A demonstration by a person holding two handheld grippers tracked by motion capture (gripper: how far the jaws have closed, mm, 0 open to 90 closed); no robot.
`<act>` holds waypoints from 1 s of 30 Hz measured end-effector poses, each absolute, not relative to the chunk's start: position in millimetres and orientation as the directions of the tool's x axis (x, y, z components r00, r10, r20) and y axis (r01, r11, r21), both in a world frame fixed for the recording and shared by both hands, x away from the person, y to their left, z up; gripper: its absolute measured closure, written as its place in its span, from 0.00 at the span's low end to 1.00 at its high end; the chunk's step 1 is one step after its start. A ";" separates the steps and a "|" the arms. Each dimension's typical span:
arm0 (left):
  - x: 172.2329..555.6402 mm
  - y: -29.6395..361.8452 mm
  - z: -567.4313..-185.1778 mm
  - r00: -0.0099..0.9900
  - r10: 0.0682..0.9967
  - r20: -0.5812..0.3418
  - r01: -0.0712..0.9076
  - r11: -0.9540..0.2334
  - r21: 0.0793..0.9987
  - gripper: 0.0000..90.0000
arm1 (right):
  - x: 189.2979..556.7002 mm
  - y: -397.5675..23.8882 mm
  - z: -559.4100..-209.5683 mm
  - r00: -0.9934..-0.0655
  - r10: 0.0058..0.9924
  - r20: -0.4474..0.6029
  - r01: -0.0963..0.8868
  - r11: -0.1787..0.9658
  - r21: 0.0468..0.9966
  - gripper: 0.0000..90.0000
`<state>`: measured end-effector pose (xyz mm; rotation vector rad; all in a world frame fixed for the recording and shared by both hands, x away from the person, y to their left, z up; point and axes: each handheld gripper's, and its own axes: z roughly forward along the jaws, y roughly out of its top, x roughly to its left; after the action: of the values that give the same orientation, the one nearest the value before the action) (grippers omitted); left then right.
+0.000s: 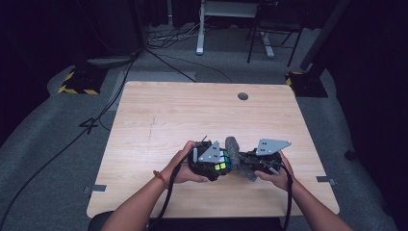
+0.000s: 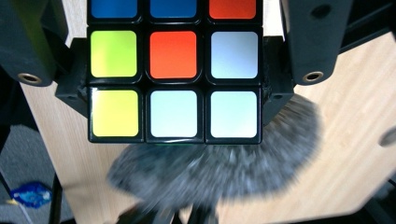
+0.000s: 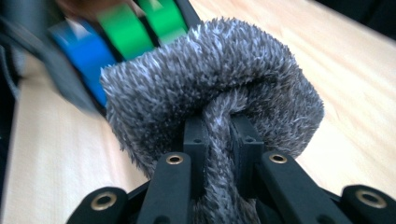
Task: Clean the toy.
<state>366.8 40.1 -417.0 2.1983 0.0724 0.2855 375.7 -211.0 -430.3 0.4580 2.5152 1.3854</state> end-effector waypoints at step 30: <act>369.9 42.8 -422.7 0.976 0.151 0.156 -0.034 -0.606 0.795 0.37 | 373.1 -221.1 -432.7 -0.950 0.312 0.027 0.160 0.408 0.899 0.89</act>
<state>369.9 42.8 -422.7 2.2079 0.0815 0.2585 373.1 -221.1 -432.7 0.4236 2.5116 1.5781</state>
